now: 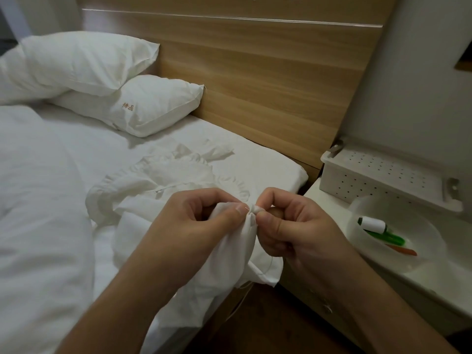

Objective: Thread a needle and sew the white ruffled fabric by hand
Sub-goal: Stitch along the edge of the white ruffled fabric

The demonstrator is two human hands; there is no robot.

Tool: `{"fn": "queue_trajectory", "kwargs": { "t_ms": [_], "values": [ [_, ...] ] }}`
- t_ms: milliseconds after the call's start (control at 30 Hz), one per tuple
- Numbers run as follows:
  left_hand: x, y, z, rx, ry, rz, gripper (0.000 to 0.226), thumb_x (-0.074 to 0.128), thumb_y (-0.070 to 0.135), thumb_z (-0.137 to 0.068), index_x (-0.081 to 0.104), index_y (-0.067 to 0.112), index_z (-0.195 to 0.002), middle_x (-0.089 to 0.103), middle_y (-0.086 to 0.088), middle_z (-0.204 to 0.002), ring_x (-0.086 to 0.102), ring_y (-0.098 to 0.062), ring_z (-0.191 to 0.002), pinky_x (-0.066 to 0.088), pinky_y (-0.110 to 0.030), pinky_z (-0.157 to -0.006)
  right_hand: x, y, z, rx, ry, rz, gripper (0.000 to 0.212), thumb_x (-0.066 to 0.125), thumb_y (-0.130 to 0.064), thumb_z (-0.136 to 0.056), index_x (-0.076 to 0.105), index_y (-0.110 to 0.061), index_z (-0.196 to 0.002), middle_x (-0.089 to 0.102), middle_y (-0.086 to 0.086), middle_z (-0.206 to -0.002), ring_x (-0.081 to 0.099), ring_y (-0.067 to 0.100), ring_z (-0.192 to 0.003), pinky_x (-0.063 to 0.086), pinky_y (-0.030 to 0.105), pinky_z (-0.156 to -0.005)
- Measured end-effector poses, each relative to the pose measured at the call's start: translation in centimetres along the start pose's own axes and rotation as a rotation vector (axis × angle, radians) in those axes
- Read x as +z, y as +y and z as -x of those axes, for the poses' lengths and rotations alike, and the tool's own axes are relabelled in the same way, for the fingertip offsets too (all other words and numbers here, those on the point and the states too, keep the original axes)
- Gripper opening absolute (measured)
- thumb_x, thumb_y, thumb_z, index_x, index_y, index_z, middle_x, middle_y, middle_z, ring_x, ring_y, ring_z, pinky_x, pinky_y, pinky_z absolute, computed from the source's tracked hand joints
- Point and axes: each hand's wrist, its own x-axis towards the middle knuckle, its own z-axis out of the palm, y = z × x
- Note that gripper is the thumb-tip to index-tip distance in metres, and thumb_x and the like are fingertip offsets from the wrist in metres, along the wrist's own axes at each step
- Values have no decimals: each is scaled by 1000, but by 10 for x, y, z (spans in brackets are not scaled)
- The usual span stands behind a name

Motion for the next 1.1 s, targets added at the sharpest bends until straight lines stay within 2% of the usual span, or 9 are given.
{"fn": "queue_trajectory", "kwargs": {
  "t_ms": [67,167,300,367,433,567,767,867,1100],
  "values": [
    [1,-1,-1,4,5,-16,15,71,27,-95,83,25,-86,78,0,-83,74,-13,-82,57,-29,-75,3,-1,0,-3,30,51,18,68,-24,-92,67,-6,-91,36,7,-59,31,13,-51,35,23,-49],
    [2,-2,-1,-1,-7,1,15,70,29,-94,83,25,-88,78,0,-85,75,-14,-84,57,-31,-76,8,-4,1,1,80,116,10,64,-16,-97,65,-11,-106,40,6,-59,36,14,-53,38,23,-50],
    [3,-3,-1,16,-30,21,19,67,26,-99,84,24,-90,80,-3,-89,77,-18,-91,62,-39,-85,11,-7,2,19,117,148,29,65,-28,-90,58,-14,-114,54,2,-59,46,11,-53,44,20,-51],
    [3,-3,-2,33,-38,52,18,71,29,-101,83,22,-90,79,-5,-90,76,-21,-94,60,-41,-87,10,-8,3,25,127,151,33,67,-33,-89,58,-15,-114,62,7,-63,50,13,-54,45,21,-51],
    [2,-4,-3,43,-40,62,21,68,37,-94,82,23,-90,78,-4,-90,75,-20,-94,59,-40,-87,8,-10,5,29,122,146,35,66,-35,-89,57,-13,-114,68,14,-69,47,16,-53,42,23,-50],
    [0,-5,-3,22,-9,124,23,66,38,-91,80,21,-88,75,-3,-86,70,-20,-89,55,-44,-84,1,-10,7,11,98,136,20,69,-22,-96,60,-6,-106,70,20,-76,53,23,-56,43,27,-51],
    [1,-5,-2,-24,41,175,18,72,33,-99,80,25,-86,73,2,-81,69,-18,-84,54,-43,-81,-1,-10,8,-25,160,288,3,65,-3,-97,65,-4,-100,71,15,-79,63,24,-62,54,30,-59],
    [1,-4,-2,-30,49,178,21,66,28,-100,81,25,-85,73,3,-80,69,-16,-83,54,-40,-80,-1,-12,9,-46,179,322,6,65,-4,-97,68,-6,-92,71,12,-75,64,22,-61,55,28,-60],
    [6,-4,-2,-17,5,71,21,65,29,-100,80,26,-86,75,2,-83,71,-10,-82,55,-32,-76,5,-12,9,-60,288,327,12,70,1,-90,70,-6,-80,71,10,-69,64,18,-59,55,25,-58]
  ]
}}
